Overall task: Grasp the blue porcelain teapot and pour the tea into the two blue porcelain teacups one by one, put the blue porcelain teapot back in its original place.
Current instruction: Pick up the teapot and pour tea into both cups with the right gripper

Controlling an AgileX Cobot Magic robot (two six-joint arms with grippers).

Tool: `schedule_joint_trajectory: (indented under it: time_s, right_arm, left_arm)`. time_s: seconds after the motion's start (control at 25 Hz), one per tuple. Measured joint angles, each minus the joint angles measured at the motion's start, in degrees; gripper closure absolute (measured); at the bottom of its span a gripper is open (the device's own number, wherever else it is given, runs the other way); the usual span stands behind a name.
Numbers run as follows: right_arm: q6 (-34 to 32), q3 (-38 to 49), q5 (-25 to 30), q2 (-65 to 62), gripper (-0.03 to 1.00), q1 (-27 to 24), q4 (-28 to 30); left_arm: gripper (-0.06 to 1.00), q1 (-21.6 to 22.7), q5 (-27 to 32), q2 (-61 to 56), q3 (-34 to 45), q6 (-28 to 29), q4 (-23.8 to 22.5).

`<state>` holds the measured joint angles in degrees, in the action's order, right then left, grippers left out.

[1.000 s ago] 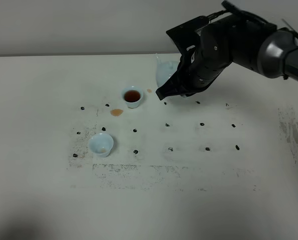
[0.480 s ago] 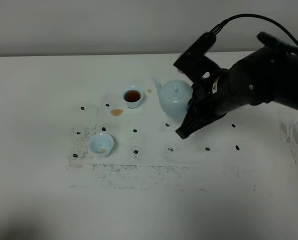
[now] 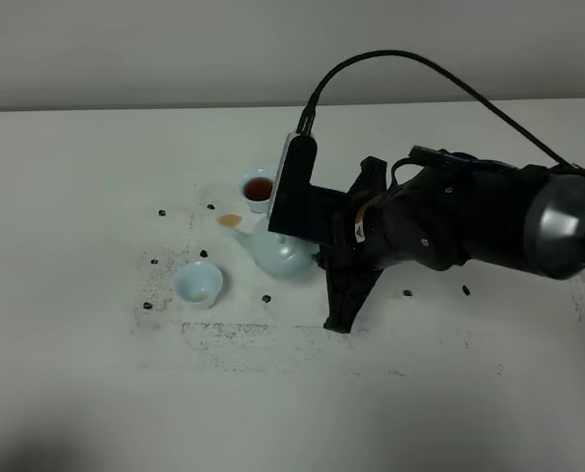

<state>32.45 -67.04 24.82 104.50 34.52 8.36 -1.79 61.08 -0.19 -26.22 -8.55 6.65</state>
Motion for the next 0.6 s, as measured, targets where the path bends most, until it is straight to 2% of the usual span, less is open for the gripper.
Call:
schedule_joint_trajectory:
  time_s: [0.32,0.6]
  right_arm:
    - [0.18,0.00,-0.80,2.92,0.89,1.19,10.27]
    - [0.05,-0.39,-1.36,3.85,0.89,2.30,16.20]
  left_arm:
    - [0.38,0.00,0.00,0.00,0.00,0.00,0.00]
    - [0.38,0.00,0.00,0.00,0.00,0.00,0.00]
